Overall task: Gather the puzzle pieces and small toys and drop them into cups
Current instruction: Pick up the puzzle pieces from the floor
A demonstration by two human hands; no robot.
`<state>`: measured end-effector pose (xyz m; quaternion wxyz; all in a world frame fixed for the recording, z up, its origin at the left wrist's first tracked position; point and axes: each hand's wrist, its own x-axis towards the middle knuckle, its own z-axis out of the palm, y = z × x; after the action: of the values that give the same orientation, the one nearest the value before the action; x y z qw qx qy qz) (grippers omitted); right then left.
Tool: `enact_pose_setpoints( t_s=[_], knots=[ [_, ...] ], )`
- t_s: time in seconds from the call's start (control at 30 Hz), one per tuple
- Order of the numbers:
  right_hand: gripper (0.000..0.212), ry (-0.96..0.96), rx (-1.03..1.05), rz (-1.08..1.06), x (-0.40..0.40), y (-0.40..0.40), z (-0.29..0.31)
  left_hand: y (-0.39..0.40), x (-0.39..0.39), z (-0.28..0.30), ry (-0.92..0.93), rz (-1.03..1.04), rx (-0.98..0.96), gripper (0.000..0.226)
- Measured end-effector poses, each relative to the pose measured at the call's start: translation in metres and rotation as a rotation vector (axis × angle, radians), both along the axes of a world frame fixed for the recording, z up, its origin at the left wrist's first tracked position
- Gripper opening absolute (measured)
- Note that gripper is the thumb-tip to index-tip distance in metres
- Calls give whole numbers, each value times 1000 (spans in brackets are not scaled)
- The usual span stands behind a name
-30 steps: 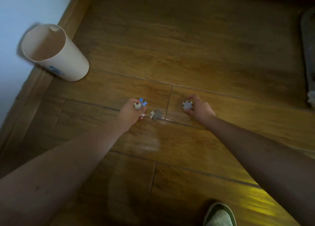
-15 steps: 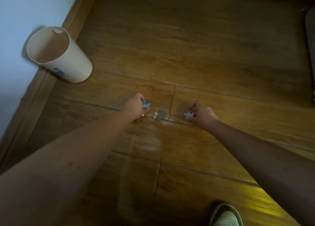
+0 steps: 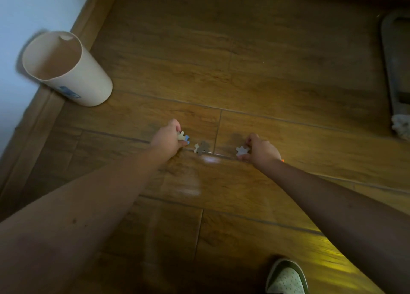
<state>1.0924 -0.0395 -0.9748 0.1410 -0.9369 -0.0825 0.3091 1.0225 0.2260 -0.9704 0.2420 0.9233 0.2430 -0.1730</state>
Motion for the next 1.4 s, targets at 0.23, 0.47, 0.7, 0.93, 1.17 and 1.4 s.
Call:
enact_pose_setpoints(
  t_s=[0.23,0.47,0.7,0.93,1.17,1.4],
  knots=[
    [54,-42,-143,35,-4,4,4,-34,1,3,10,-202,-178,52],
    [55,-46,-162,18,-10,1,3,-54,-4,-2,68,-232,-42,55],
    [61,-50,-166,19,-7,0,4,-56,-7,-7,-10,-210,115,46],
    [55,33,6,-88,-9,-8,-1,-62,-12,-6,-88,-184,-78,39],
    [33,78,137,-4,-12,-7,-3,-74,-12,0,-10,-66,-279,30],
    [14,91,386,-99,-23,-14,13,-96,-10,-7,-28,362,-764,26]
  ],
)
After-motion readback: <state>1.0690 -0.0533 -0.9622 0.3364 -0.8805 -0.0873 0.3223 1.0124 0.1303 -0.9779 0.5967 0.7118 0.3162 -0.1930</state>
